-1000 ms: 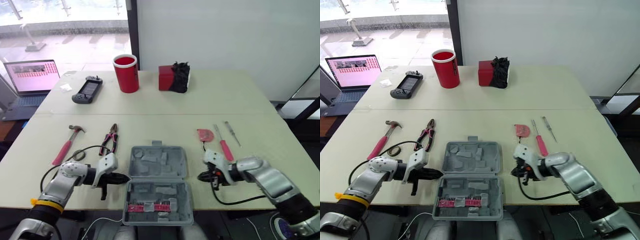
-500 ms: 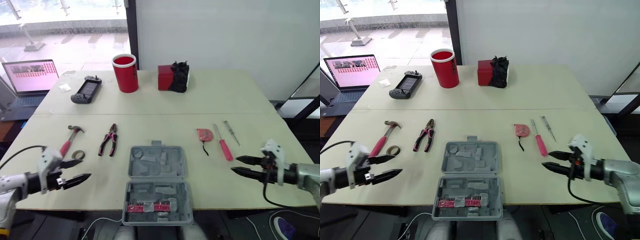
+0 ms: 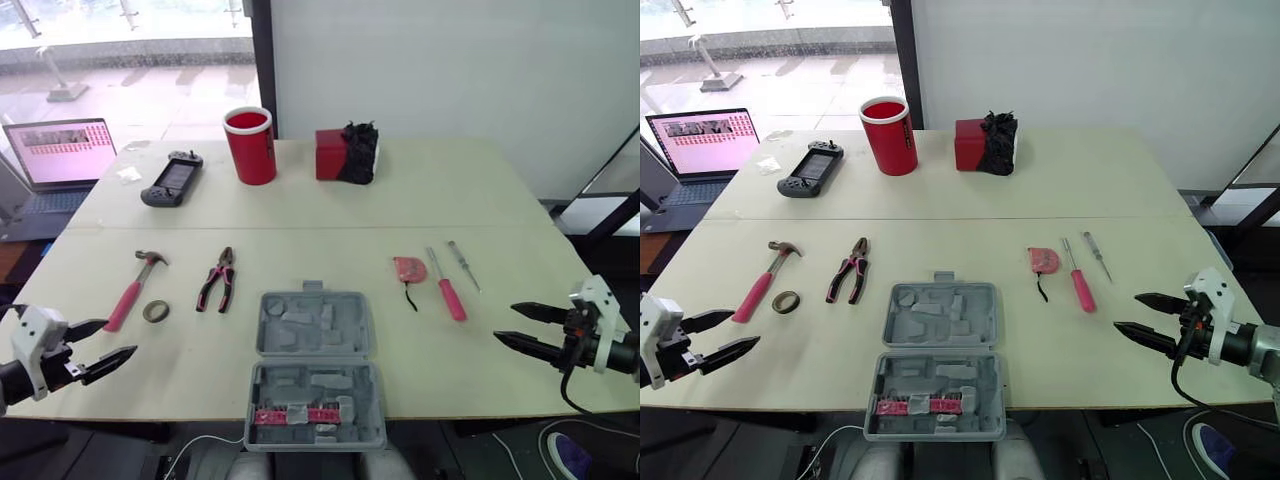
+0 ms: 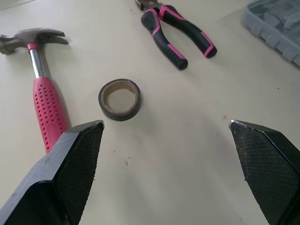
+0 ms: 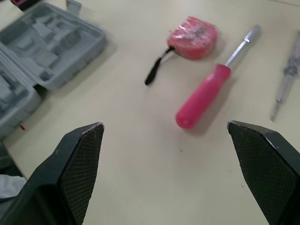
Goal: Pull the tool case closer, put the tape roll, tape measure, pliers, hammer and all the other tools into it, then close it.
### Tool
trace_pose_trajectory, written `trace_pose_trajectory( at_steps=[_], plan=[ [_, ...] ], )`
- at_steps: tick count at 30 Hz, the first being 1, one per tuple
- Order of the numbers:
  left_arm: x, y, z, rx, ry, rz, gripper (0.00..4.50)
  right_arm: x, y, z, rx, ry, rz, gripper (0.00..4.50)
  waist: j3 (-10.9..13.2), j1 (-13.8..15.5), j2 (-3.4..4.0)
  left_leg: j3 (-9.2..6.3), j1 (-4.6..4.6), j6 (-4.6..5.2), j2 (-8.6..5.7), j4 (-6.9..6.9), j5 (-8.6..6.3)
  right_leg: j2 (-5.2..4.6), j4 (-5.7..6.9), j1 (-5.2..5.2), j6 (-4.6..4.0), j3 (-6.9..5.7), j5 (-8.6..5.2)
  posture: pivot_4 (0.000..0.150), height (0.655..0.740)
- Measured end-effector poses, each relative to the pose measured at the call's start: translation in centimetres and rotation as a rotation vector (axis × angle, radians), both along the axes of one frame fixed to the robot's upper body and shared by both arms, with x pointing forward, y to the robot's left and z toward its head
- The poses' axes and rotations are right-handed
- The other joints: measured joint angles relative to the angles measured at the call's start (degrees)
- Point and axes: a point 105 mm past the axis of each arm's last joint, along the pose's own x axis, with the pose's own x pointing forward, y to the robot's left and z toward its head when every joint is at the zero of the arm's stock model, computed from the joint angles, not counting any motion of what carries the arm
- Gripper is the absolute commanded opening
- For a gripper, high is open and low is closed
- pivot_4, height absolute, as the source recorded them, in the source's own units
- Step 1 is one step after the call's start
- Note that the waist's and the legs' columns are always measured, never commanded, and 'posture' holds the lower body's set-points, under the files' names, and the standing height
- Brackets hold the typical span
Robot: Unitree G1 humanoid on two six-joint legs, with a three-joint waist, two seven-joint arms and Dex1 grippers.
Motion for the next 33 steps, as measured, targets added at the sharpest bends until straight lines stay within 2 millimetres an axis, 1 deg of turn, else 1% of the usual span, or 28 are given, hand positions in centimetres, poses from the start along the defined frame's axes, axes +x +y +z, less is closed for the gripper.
trace_pose_trajectory(
  at_steps=[3, 4, 7, 9, 10, 11, 14, 16, 17, 18, 21, 25, 30, 33],
  plan=[
    [0.2, -0.4, 0.4, 0.002, -0.012, -0.013, 4.50, 0.1, 1.4, 0.9, 0.040, 0.003, 0.041, 4.45, 0.0, 0.0, 0.00, 0.00, 0.00, 0.00, 0.00, 0.02, 0.00, 0.00, 0.01, 0.00, 0.00, 0.00, 0.00, 0.150, 0.7400],
    [0.1, -0.7, 0.5, -0.006, -0.008, -0.018, 4.50, 0.0, 2.2, 1.4, 0.050, 0.011, 0.071, 4.45, 0.0, 0.0, 0.01, 0.00, -0.01, 0.00, 0.00, 0.02, 0.00, 0.00, 0.01, 0.00, 0.00, 0.01, 0.00, 0.150, 0.7400],
    [-0.3, -2.0, 0.8, -0.051, -0.008, -0.037, 4.50, -0.3, 6.2, 3.2, 0.077, 0.038, 0.231, 4.45, 0.0, -0.2, 0.05, 0.00, -0.01, 0.00, 0.02, 0.01, 0.00, 0.01, 0.02, -0.03, 0.00, 0.02, 0.00, 0.150, 0.7400],
    [-0.8, -2.7, 1.2, -0.057, -0.024, -0.036, 4.50, -0.6, 9.3, 5.0, 0.091, 0.031, 0.363, 4.45, 0.1, -0.2, 0.07, 0.00, 0.00, 0.00, 0.03, 0.01, 0.00, 0.01, 0.03, -0.03, -0.01, 0.03, 0.01, 0.150, 0.7400],
    [-1.1, -2.9, 1.3, -0.061, -0.032, -0.024, 4.50, -0.6, 10.5, 5.8, 0.093, 0.023, 0.411, 4.45, 0.1, -0.1, 0.02, 0.00, -0.02, 0.00, 0.04, 0.01, 0.00, 0.02, 0.02, -0.04, -0.01, 0.03, 0.01, 0.150, 0.7400],
    [-1.5, -2.9, 1.3, -0.062, -0.037, -0.008, 4.50, -0.6, 11.6, 6.4, 0.090, 0.020, 0.456, 4.45, 0.1, 0.0, 0.01, 0.01, -0.04, 0.00, 0.03, 0.02, 0.00, 0.00, 0.00, -0.07, -0.01, 0.03, 0.01, 0.150, 0.7400],
    [-3.0, -3.5, 1.1, -0.077, -0.048, 0.041, 4.50, -0.8, 14.1, 7.4, 0.081, 0.047, 0.576, 4.45, 0.1, 0.1, -0.03, 0.01, -0.28, 0.00, 0.02, 0.05, 0.00, -0.03, -0.18, -0.19, -0.05, 0.03, 0.04, 0.150, 0.7400],
    [-4.0, -4.0, 0.7, -0.092, -0.044, 0.068, 4.50, -1.0, 15.4, 7.8, 0.065, 0.054, 0.650, 4.45, 0.1, 0.2, -0.05, 0.00, -0.50, 0.00, 0.02, 0.07, 0.00, -0.02, -0.26, -0.33, -0.05, -0.01, 0.06, 0.150, 0.7400],
    [-4.3, -4.3, 0.6, -0.099, -0.047, 0.078, 4.50, -1.0, 15.8, 8.1, 0.058, 0.050, 0.670, 4.45, 0.1, 0.3, -0.04, 0.01, -0.59, 0.00, 0.02, 0.08, 0.00, -0.04, -0.32, -0.39, -0.07, -0.01, 0.08, 0.150, 0.7400],
    [-5.1, -4.5, 0.5, -0.108, -0.054, 0.104, 4.50, -0.7, 16.5, 8.5, 0.043, 0.037, 0.699, 4.45, 0.1, 0.3, -0.04, 0.01, -0.65, 0.00, 0.02, 0.09, 0.00, -0.03, -0.36, -0.44, -0.07, -0.01, 0.09, 0.150, 0.7400],
    [-6.4, -5.1, 0.4, -0.119, -0.062, 0.143, 4.50, -0.2, 17.3, 9.2, 0.013, 0.014, 0.737, 4.45, 0.1, 0.3, -0.05, 0.01, -0.68, 0.00, 0.02, 0.06, 0.00, -0.03, -0.47, -0.43, -0.06, -0.02, 0.10, 0.150, 0.7400],
    [-8.1, -5.8, -0.3, -0.143, -0.055, 0.207, 4.50, 0.8, 17.7, 9.0, -0.034, 0.018, 0.751, 4.45, 0.1, 0.4, -0.07, 0.01, -0.68, 0.00, 0.02, 0.06, 0.00, -0.03, -0.57, -0.41, -0.07, -0.03, 0.10, 0.150, 0.7400],
    [-8.2, -6.2, 0.1, -0.140, -0.089, 0.232, 4.50, 1.3, 17.9, 8.4, -0.054, 0.035, 0.755, 4.45, 0.1, 0.5, -0.08, 0.01, -0.69, -0.01, 0.02, 0.11, 0.00, -0.03, -0.60, -0.39, -0.14, -0.03, 0.14, 0.150, 0.7400],
    [-7.2, -6.3, 0.4, -0.135, -0.121, 0.249, 4.50, 1.6, 18.3, 8.4, -0.050, 0.016, 0.747, 4.45, 0.1, 0.4, -0.08, 0.00, -0.69, 0.00, 0.02, 0.11, 0.00, 0.00, -0.59, -0.38, -0.12, -0.04, 0.18, 0.150, 0.7400]
  ],
)
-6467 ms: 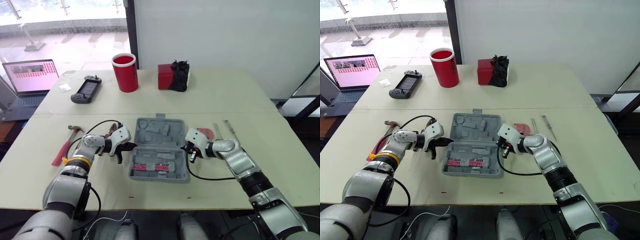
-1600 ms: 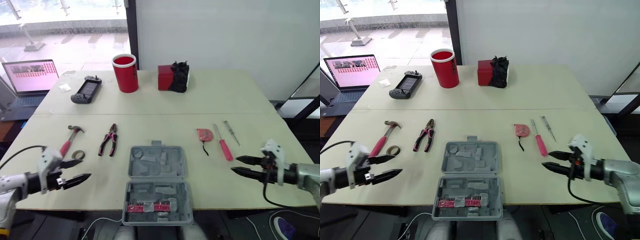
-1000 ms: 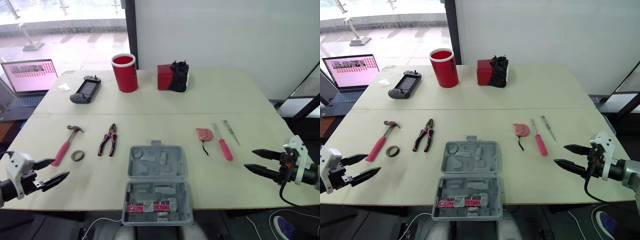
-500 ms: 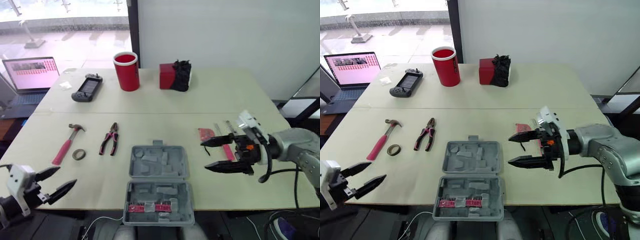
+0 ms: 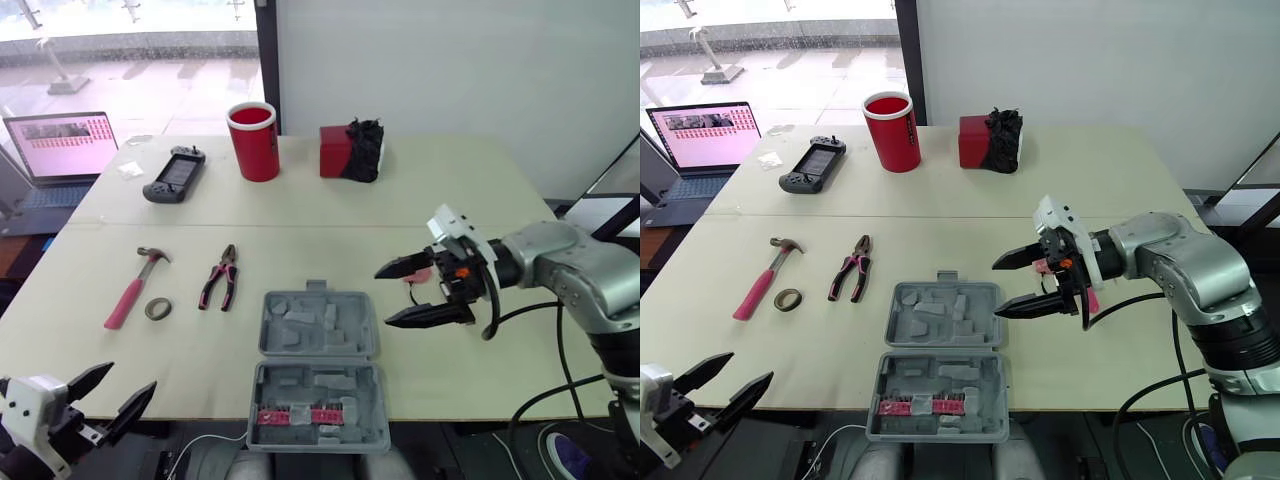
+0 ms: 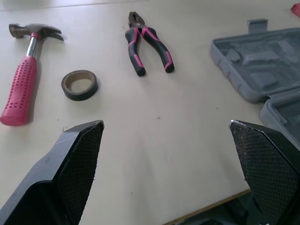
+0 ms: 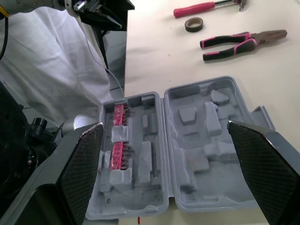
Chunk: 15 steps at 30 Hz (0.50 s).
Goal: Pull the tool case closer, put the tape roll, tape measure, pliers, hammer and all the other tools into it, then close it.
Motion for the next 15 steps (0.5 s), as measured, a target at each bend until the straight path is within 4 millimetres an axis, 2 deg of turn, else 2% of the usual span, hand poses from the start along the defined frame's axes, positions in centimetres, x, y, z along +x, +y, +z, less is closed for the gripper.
trace_pose_trajectory(
  at_steps=[3, 5, 8, 11, 15],
  plan=[
    [1.8, 0.7, 0.3, 0.002, -0.025, 0.064, 4.50, 0.4, 0.6, 0.0, 0.020, -0.019, -0.016, 4.45, 0.0, 0.0, 0.00, 0.00, 0.00, 0.00, 0.00, 0.02, 0.00, 0.00, 0.00, 0.04, 0.04, 0.01, 0.04, 0.150, 0.7400],
    [3.6, 1.1, -0.2, -0.018, -0.002, 0.110, 4.50, 0.6, 1.4, 0.0, 0.040, -0.040, -0.031, 4.45, 0.0, 0.0, 0.02, -0.02, 0.01, 0.01, 0.00, 0.02, 0.01, 0.02, 0.00, 0.05, 0.11, 0.00, 0.08, 0.150, 0.7400],
    [6.0, 0.2, -0.9, 0.013, 0.030, 0.075, 4.50, 0.3, 2.5, -0.1, 0.059, -0.064, -0.026, 4.45, 0.0, 0.0, 0.00, -0.03, 0.00, 0.01, 0.00, 0.03, 0.01, 0.02, -0.01, 0.07, 0.15, 0.00, 0.11, 0.150, 0.7400],
    [8.4, 0.3, -1.1, 0.050, 0.057, 0.072, 4.50, -0.2, 3.6, -0.5, 0.079, -0.063, -0.027, 4.45, 0.0, 0.1, 0.01, -0.06, 0.00, 0.01, 0.00, 0.01, 0.01, 0.05, 0.03, 0.06, 0.19, -0.01, 0.13, 0.150, 0.7400],
    [10.5, 0.4, -1.6, 0.108, 0.117, 0.082, 4.50, -0.1, 3.9, -0.6, 0.077, -0.070, -0.055, 4.45, 0.0, 0.0, 0.01, -0.08, 0.02, 0.02, 0.00, 0.01, 0.02, 0.05, 0.04, 0.10, 0.23, -0.02, 0.16, 0.150, 0.7400]
  ],
)
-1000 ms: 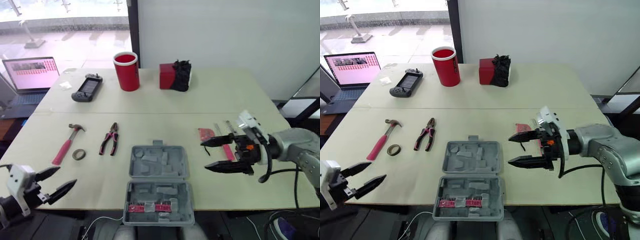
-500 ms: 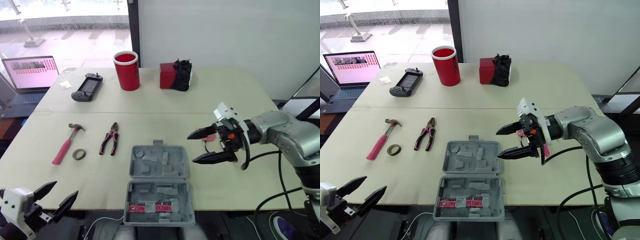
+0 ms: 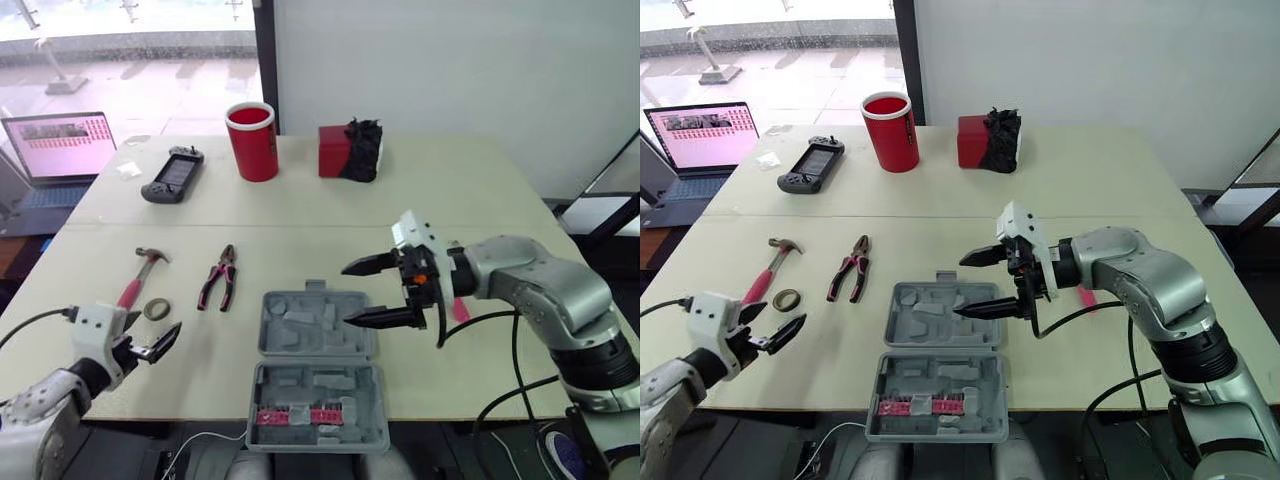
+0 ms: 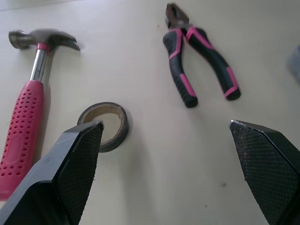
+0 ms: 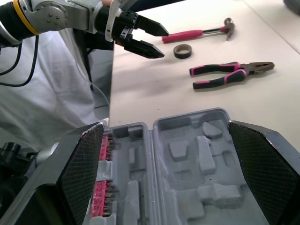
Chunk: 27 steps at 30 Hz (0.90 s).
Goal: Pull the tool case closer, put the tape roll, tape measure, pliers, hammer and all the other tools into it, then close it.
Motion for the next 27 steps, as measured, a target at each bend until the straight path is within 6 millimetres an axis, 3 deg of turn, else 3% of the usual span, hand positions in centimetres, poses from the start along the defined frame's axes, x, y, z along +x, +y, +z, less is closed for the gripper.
trace_pose_trajectory(
  at_steps=[2, 7, 27],
  plan=[
    [1.3, 0.1, -0.1, 0.005, 0.023, 0.024, 4.50, 0.1, 0.1, -0.2, 0.003, 0.003, -0.017, 4.45, 0.0, 0.0, 0.00, 0.00, 0.01, 0.00, 0.00, 0.02, 0.00, 0.00, 0.04, 0.00, 0.00, 0.00, 0.00, 0.150, 0.7400],
    [2.9, -0.1, -0.2, 0.010, 0.035, 0.036, 2.15, 0.1, 0.0, -0.7, -0.002, 0.009, -0.038, 4.50, 0.0, -0.1, 0.00, 0.00, 0.01, 0.00, -0.01, -0.01, 0.00, 0.00, 0.04, 0.01, 0.15, 0.00, 0.07, 0.150, 0.7400],
    [4.3, 0.6, -2.1, 0.037, 0.098, 0.056, 2.15, 0.2, -0.3, -1.2, -0.015, 0.018, -0.065, 4.50, 0.0, 0.3, 0.00, -0.03, 0.01, 0.00, 0.00, 0.03, 0.01, 0.00, 0.07, 0.03, 0.16, -0.03, 0.09, 0.150, 0.7400]
  ],
)
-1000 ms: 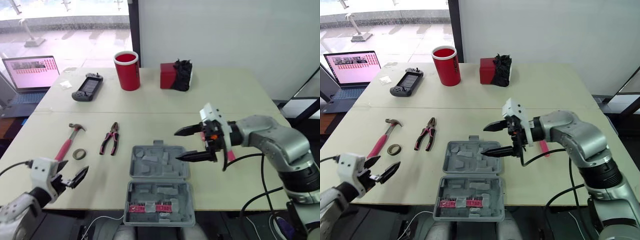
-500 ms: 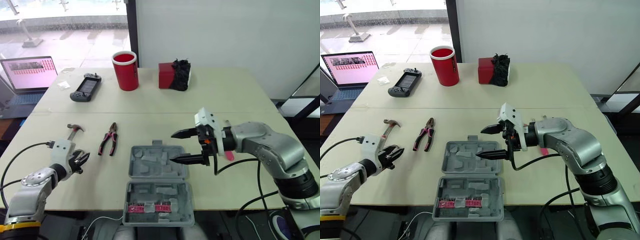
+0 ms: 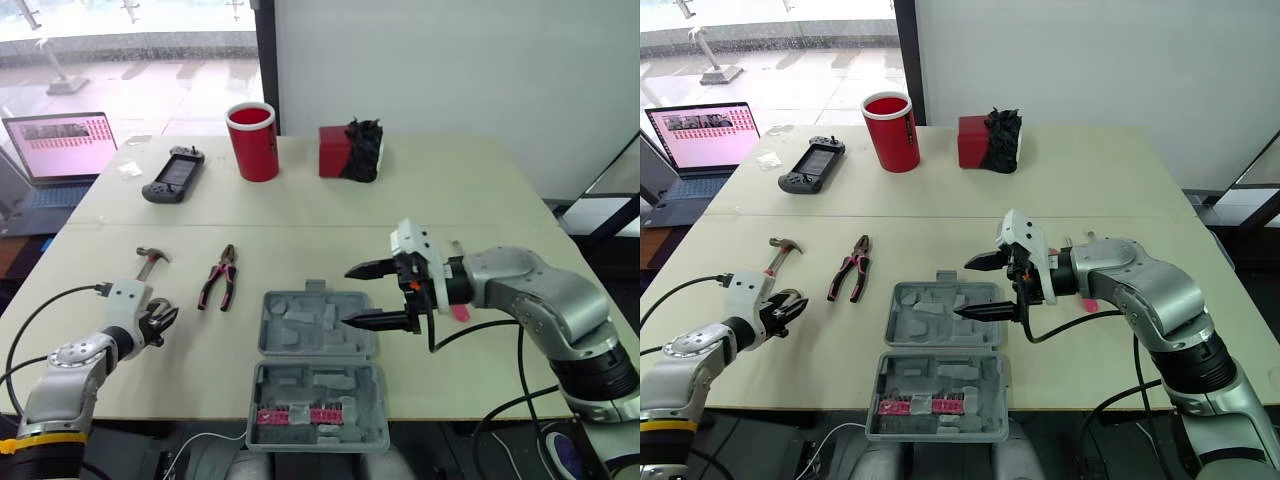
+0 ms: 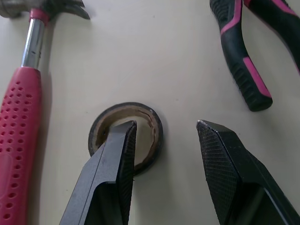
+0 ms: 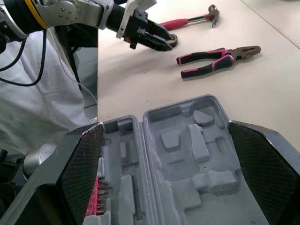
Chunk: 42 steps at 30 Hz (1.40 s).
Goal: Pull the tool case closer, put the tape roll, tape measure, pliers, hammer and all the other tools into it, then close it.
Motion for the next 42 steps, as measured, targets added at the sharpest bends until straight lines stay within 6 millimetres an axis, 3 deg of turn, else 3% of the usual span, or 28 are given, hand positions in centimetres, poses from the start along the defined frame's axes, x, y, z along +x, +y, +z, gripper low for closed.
trace_pose_trajectory(
  at_steps=[5, 8, 10, 11, 16, 22, 26, 33, 38, 42],
  plan=[
    [0.4, 0.0, -0.1, -0.009, 0.006, -0.001, 2.15, 0.1, 0.0, -0.1, -0.003, 0.007, -0.008, 4.50, 0.0, 0.1, 0.00, 0.00, 0.00, 0.00, 0.00, 0.00, 0.00, 0.00, 0.00, 0.01, 0.01, 0.00, 0.01, 0.150, 0.7400],
    [0.7, -0.1, -0.3, -0.014, 0.012, -0.005, 1.30, 0.1, 0.0, -0.1, -0.004, 0.005, -0.015, 4.50, 0.0, 0.3, 0.00, 0.00, 0.00, 0.00, 0.00, 0.00, 0.00, 0.00, 0.02, 0.01, 0.02, -0.01, 0.01, 0.150, 0.7400],
    [0.7, 0.0, -0.4, -0.015, 0.013, -0.003, 0.32, 0.2, 0.0, -0.1, -0.004, 0.004, -0.020, 4.50, 0.0, 0.3, 0.00, 0.00, 0.00, 0.00, 0.00, 0.01, 0.00, 0.00, 0.01, 0.01, 0.02, -0.01, 0.01, 0.150, 0.7400],
    [0.7, -0.1, -0.4, -0.016, 0.008, -0.002, 0.11, 0.2, -0.1, -0.1, -0.005, 0.005, -0.023, 4.50, 0.0, 0.4, 0.00, -0.01, 0.00, 0.00, 0.00, 0.01, 0.00, 0.00, 0.02, 0.01, 0.02, -0.01, 0.01, 0.150, 0.7400],
    [0.8, 0.5, 0.3, -0.011, -0.027, 0.032, 0.11, -0.1, 0.1, -0.1, -0.010, 0.011, -0.021, 4.50, 0.0, 0.8, 0.01, -0.01, 0.02, 0.00, 0.00, 0.02, 0.00, 0.00, 0.07, 0.01, 0.02, -0.01, 0.01, 0.150, 0.7400],
    [0.3, -0.3, 3.4, -0.011, -0.093, -0.035, 0.11, -0.1, 0.2, -0.2, -0.015, 0.020, -0.027, 4.50, 0.0, 0.8, 0.01, -0.01, 0.02, 0.00, 0.00, 0.02, 0.00, 0.00, 0.08, 0.01, 0.01, -0.02, 0.00, 0.150, 0.7400],
    [0.3, -2.9, 5.7, -0.008, -0.108, -0.211, 0.11, -0.2, 0.1, -0.2, -0.016, 0.023, -0.028, 4.50, 0.0, 0.9, 0.00, -0.02, 0.01, -0.02, 0.00, 0.06, 0.01, 0.00, 0.10, 0.03, 0.00, -0.02, 0.00, 0.150, 0.7400],
    [1.7, -10.6, 9.2, 0.067, -0.119, -0.697, 0.11, -0.1, 0.0, -0.4, -0.018, 0.021, -0.041, 4.50, 0.0, 0.9, 0.00, -0.02, 0.01, -0.02, -0.01, 0.07, 0.02, 0.01, 0.09, 0.03, 0.00, -0.03, 0.00, 0.150, 0.7400],
    [2.4, -14.9, 9.0, 0.106, -0.060, -0.983, 0.11, -0.4, -0.2, -1.4, -0.022, 0.032, -0.083, 4.50, 0.0, 0.7, 0.01, -0.02, 0.00, -0.01, -0.01, 0.04, 0.02, 0.02, 0.10, 0.02, 0.04, -0.03, 0.00, 0.150, 0.7400],
    [2.8, -16.9, 7.6, 0.138, -0.006, -1.116, 0.11, -0.7, -0.4, -1.6, -0.020, 0.022, -0.127, 4.50, 0.0, 0.8, 0.01, -0.03, 0.00, -0.01, -0.01, 0.04, 0.02, 0.03, 0.20, 0.00, 0.07, -0.04, -0.01, 0.150, 0.7400]
  ],
)
